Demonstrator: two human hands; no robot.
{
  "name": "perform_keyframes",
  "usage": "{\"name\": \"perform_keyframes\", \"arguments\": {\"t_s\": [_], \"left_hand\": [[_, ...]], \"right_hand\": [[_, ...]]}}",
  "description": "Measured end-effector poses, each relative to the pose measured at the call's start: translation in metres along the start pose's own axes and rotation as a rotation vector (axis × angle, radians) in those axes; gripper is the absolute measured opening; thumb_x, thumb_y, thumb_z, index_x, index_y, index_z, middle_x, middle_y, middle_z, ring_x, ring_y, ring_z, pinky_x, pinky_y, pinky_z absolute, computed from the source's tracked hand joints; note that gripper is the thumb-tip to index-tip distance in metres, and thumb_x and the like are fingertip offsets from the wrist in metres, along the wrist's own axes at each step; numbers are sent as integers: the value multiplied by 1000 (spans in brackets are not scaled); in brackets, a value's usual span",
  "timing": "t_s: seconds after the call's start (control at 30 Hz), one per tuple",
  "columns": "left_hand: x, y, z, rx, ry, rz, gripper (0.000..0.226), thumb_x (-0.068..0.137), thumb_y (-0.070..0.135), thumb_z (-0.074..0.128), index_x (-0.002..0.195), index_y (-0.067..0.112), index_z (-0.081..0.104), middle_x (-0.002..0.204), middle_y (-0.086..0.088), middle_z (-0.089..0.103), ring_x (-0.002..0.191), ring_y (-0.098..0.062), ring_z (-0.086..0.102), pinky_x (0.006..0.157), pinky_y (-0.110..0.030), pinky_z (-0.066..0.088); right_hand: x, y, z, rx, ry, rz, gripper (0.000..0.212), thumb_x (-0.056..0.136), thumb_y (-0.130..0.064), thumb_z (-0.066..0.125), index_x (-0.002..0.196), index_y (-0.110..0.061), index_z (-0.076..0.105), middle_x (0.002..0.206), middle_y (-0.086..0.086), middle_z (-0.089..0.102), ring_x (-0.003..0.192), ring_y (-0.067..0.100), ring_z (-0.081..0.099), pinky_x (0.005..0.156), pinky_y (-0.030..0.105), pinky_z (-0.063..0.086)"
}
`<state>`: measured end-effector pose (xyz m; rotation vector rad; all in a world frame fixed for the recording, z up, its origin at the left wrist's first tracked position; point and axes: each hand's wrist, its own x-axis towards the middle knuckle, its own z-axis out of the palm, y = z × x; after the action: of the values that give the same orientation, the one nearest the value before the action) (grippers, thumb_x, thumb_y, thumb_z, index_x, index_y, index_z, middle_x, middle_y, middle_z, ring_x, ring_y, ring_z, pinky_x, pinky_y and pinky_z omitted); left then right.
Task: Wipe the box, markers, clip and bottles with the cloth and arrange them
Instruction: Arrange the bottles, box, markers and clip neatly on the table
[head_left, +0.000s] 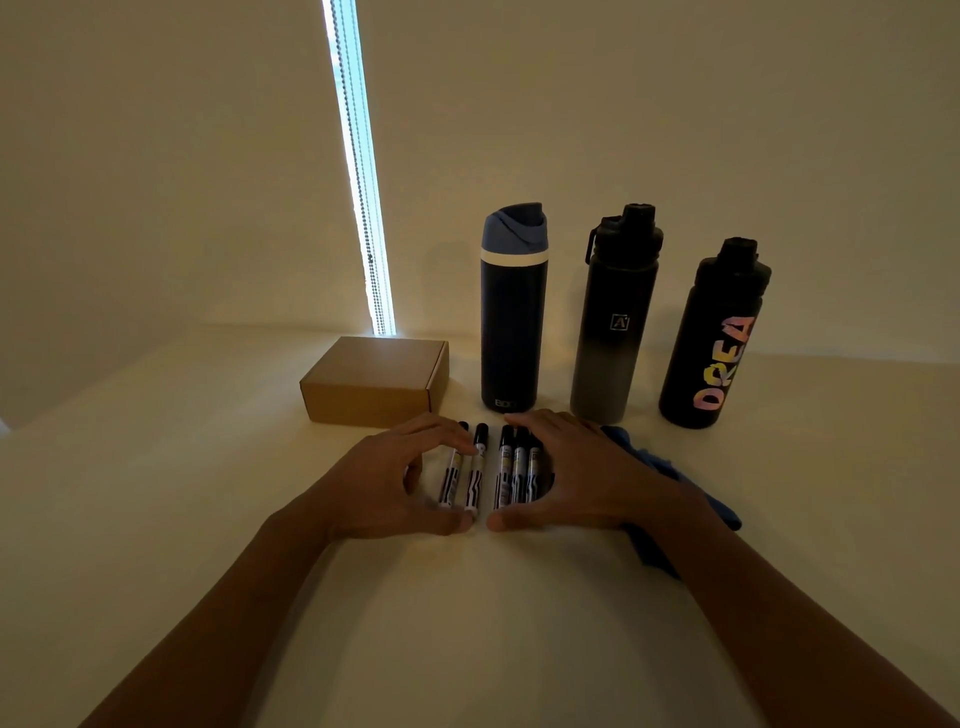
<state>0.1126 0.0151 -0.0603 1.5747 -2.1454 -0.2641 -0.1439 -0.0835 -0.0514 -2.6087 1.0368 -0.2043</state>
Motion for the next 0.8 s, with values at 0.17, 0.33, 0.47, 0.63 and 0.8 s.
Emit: {"name": "perform_keyframes", "arguments": {"t_s": [0.17, 0.33, 0.47, 0.63, 0.8], "left_hand": [[0, -1, 1, -8, 2, 14, 74, 70, 70, 84, 135, 55, 52, 145, 37, 40, 101, 3, 59, 69, -13, 53], [-1, 4, 0, 4, 54, 32, 80, 67, 74, 84, 137, 50, 53, 146, 33, 40, 104, -5, 61, 74, -25, 57], [0, 12, 0, -1, 131, 64, 88, 63, 77, 84, 139, 46, 53, 144, 30, 40, 125, -3, 49, 91, -23, 50], [1, 17, 1, 45, 143, 34, 95, 61, 76, 86, 143, 45, 48, 142, 31, 35, 134, 3, 34, 107, -30, 43], [2, 18, 2, 51, 140, 29, 96, 61, 79, 85, 143, 45, 47, 141, 29, 36, 134, -4, 37, 107, -41, 48]], "right_hand": [[2, 0, 1, 0, -3, 24, 133, 52, -97, 67, 159, -37, 15, 160, -12, 33, 138, 9, 39, 114, 31, 35], [-2, 3, -7, -21, -47, 47, 141, 50, -97, 69, 161, -39, 6, 169, -11, 15, 152, 15, 20, 123, 40, 22], [-11, 5, -12, -24, -90, 54, 142, 51, -93, 72, 162, -35, 5, 168, -10, 18, 151, 15, 23, 123, 39, 23], [-12, 6, -13, 13, -69, 44, 134, 53, -90, 74, 160, -35, 14, 163, -11, 29, 143, 12, 35, 118, 35, 32], [-7, 10, -9, 32, -85, 52, 138, 49, -93, 73, 160, -37, 11, 164, -12, 26, 145, 14, 35, 119, 43, 35]]}}
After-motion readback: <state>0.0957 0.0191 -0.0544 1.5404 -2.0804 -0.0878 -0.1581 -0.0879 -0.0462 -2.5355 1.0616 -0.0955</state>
